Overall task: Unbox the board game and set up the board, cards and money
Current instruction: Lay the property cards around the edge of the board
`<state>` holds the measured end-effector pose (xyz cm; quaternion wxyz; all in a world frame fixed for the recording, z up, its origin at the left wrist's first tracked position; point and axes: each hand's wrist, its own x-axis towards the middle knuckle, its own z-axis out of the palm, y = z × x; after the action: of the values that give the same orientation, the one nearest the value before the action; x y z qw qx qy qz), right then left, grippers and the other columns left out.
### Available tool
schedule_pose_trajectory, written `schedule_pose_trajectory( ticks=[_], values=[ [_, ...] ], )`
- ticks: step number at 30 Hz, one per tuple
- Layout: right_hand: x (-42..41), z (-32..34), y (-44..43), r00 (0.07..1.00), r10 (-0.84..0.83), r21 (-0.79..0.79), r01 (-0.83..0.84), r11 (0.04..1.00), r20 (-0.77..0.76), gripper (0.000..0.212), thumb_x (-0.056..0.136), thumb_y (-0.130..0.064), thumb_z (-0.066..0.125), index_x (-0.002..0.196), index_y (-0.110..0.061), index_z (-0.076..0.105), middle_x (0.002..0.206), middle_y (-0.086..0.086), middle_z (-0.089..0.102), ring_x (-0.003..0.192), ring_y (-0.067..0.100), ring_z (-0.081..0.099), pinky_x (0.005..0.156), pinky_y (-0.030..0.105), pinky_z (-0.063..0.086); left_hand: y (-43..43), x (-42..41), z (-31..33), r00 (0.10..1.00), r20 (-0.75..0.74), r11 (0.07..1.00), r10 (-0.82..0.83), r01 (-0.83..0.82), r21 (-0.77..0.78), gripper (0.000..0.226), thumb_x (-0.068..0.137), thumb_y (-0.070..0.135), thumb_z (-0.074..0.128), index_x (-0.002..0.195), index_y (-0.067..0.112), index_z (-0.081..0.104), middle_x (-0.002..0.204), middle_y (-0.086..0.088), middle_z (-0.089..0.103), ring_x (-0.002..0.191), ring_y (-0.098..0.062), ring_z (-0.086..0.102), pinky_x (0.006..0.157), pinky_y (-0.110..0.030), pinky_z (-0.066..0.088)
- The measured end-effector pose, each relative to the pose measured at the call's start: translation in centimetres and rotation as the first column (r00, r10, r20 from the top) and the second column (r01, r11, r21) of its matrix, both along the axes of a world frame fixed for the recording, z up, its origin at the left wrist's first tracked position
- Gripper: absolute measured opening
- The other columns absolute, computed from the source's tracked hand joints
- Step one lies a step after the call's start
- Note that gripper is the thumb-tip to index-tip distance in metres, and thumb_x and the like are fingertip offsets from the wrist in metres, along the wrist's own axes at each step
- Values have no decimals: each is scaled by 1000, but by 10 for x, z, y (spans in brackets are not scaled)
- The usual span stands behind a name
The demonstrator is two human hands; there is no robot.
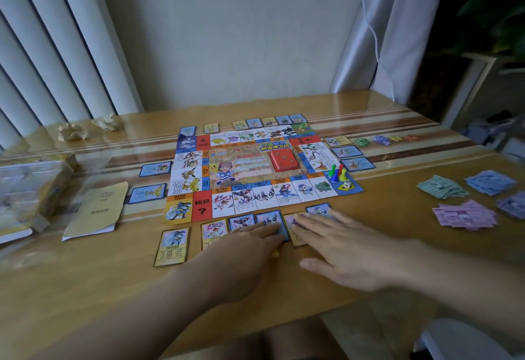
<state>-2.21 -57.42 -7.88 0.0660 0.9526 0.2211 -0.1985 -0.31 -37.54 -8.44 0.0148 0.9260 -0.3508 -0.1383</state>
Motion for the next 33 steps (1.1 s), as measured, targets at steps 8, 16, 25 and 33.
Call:
schedule_pose_trajectory(
  ticks=[8, 16, 25, 33],
  values=[
    [7, 0, 4, 1000, -28, -29, 28, 999, -5, 68, 97, -58, 14, 151, -25, -12, 157, -8, -19, 143, 9, -20, 118, 38, -14, 1, -1, 0, 999, -23, 1000, 30, -30, 6, 61, 100, 9, 33, 152, 31, 9, 159, 14, -2, 146, -11, 4, 117, -31, 12],
    [5, 3, 1, 996, -87, -2, 87, 996, 30, 71, 95, -60, 14, 151, -24, -13, 157, -5, -20, 144, 10, -18, 116, 34, -13, 1, -1, 1, 1000, -13, 1000, 22, -22, 8, 60, 100, 10, 34, 151, 31, 10, 159, 13, 0, 146, -12, 9, 117, -32, 16],
    [4, 1, -3, 993, -120, -41, 119, 992, -23, 72, 95, -61, 13, 150, -22, -14, 158, -1, -19, 144, 13, -19, 118, 36, -11, 8, 12, 19, 989, 14, 914, 150, -133, -383, 46, 103, 15, 33, 145, 34, 32, 143, 12, 42, 125, -7, 47, 95, -18, 42],
    [4, 21, 0, 982, -99, 166, 73, 983, 158, 66, 96, -57, 15, 152, -29, -5, 158, -12, -13, 144, 5, -12, 113, 27, -12, 10, 16, 34, 379, -882, -107, -282, -925, -363, 50, 93, 53, 37, 115, 17, 63, 96, -10, 73, 67, -20, 69, 54, -29, 56]
  ],
)
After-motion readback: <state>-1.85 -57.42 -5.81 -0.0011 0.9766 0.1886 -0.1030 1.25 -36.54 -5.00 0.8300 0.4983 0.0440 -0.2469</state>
